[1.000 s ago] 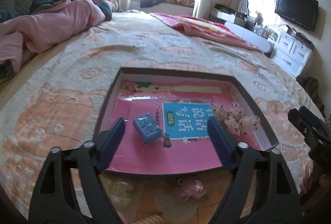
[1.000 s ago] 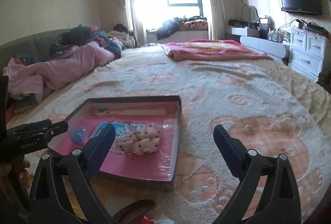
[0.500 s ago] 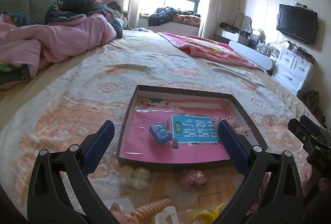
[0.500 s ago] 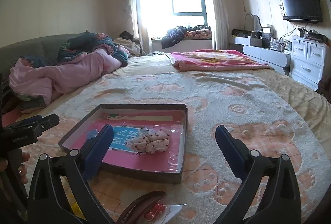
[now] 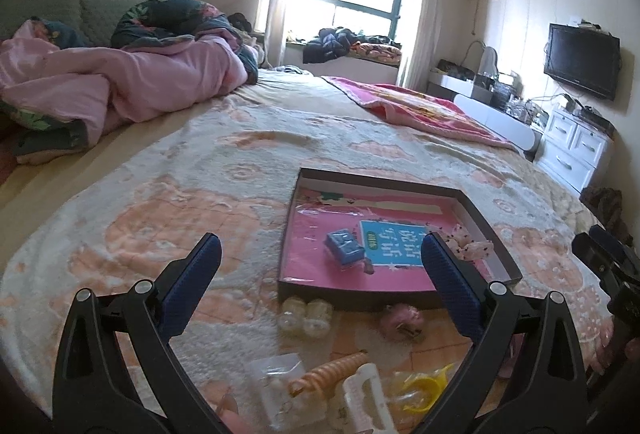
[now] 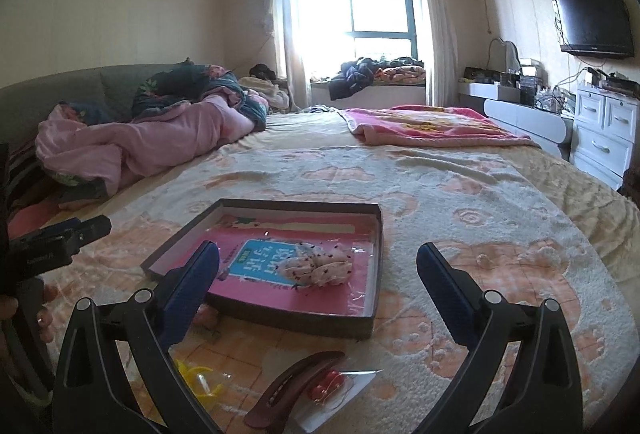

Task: Organize jewelry
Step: 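Withdraw both tools from the tray toward the remaining jewelry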

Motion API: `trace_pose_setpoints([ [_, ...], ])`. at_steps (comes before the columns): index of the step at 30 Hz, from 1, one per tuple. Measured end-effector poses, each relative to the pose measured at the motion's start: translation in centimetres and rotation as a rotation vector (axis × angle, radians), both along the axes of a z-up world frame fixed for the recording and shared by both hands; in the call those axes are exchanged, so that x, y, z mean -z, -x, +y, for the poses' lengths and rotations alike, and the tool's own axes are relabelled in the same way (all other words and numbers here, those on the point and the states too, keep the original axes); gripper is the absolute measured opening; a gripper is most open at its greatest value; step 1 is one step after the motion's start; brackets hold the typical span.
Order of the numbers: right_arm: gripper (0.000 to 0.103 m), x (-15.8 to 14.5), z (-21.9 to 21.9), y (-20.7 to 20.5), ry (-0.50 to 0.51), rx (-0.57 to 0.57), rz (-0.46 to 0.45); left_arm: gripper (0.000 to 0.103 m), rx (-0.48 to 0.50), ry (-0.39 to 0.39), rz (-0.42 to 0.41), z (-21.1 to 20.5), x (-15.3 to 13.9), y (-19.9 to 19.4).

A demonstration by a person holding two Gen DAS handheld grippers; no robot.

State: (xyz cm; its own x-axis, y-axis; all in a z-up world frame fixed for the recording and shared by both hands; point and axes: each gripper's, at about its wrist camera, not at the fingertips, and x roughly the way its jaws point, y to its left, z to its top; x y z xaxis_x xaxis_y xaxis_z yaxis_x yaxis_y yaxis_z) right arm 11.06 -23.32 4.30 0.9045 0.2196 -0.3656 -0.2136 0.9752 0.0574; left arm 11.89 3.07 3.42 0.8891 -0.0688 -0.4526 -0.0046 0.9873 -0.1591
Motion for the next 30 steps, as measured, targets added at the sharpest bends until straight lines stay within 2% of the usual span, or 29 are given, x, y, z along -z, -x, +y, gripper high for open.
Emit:
trace_pose_setpoints([
  [8, 0.096, 0.7, 1.7, 1.2, 0.023, -0.053, 0.011, 0.092, -0.023, -0.005, 0.019, 1.4, 1.0, 1.5],
  [30, 0.096, 4.4, 7.0, 2.6, 0.124, -0.226, 0.105, 0.092, -0.046, -0.040, 0.140, 4.4, 5.1, 4.5],
])
